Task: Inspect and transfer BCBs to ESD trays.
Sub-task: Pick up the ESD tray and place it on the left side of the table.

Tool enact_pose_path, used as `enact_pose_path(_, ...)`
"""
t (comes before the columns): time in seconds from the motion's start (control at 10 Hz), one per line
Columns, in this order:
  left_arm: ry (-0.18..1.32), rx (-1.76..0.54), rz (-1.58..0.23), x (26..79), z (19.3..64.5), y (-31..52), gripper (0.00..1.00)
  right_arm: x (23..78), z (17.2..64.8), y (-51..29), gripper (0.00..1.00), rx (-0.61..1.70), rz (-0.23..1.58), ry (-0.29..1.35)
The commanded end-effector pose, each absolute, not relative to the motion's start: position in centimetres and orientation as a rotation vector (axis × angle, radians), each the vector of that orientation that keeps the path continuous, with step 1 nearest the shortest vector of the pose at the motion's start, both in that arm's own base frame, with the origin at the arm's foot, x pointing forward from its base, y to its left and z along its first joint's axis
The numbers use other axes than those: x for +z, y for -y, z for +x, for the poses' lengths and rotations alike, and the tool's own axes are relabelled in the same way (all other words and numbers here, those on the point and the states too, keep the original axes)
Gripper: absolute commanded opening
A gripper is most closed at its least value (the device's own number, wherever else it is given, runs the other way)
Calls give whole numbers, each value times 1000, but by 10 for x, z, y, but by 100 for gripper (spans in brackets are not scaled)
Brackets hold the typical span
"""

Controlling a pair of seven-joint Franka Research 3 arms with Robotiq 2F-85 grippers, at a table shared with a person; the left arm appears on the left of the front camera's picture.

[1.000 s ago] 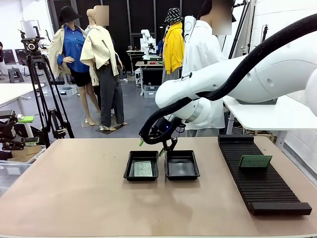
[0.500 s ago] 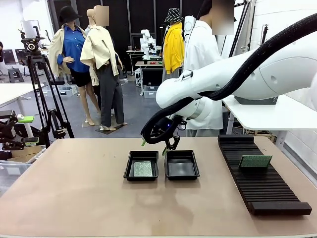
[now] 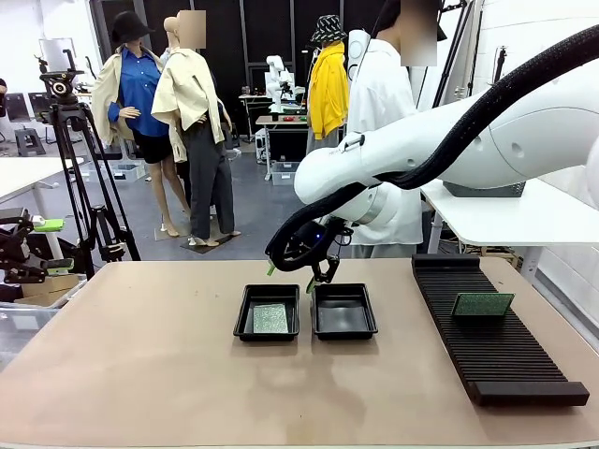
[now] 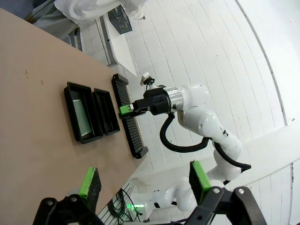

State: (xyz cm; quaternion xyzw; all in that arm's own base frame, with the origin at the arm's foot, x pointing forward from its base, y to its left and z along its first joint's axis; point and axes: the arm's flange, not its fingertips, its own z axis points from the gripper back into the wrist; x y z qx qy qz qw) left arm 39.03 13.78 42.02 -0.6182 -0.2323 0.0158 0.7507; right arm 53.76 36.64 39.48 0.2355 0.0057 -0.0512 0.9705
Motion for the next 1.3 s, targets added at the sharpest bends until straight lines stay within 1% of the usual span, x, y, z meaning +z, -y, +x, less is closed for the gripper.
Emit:
enact_pose_path(0.0, 502, 47, -1370, 423, 388, -139, 100, 394, 538, -366, 100, -104, 489, -17)
enact_pose_path(0.6, 502, 47, -1370, 423, 388, -139, 100, 395, 538, -366, 100, -103, 476, -12)
enact_pose_path(0.7, 502, 47, -1370, 423, 388, -139, 100, 399, 532, -354, 100, -93, 449, 17)
enact_pose_path(0.9, 502, 47, -1370, 423, 388, -139, 100, 418, 520, -332, 100, 17, 405, 90)
enact_pose_path(1.0, 502, 47, -1370, 423, 388, -139, 100, 429, 518, -322, 100, 16, 383, 109)
enact_pose_path(1.2, 502, 47, -1370, 423, 388, -139, 100, 435, 520, -312, 100, 53, 387, 96)
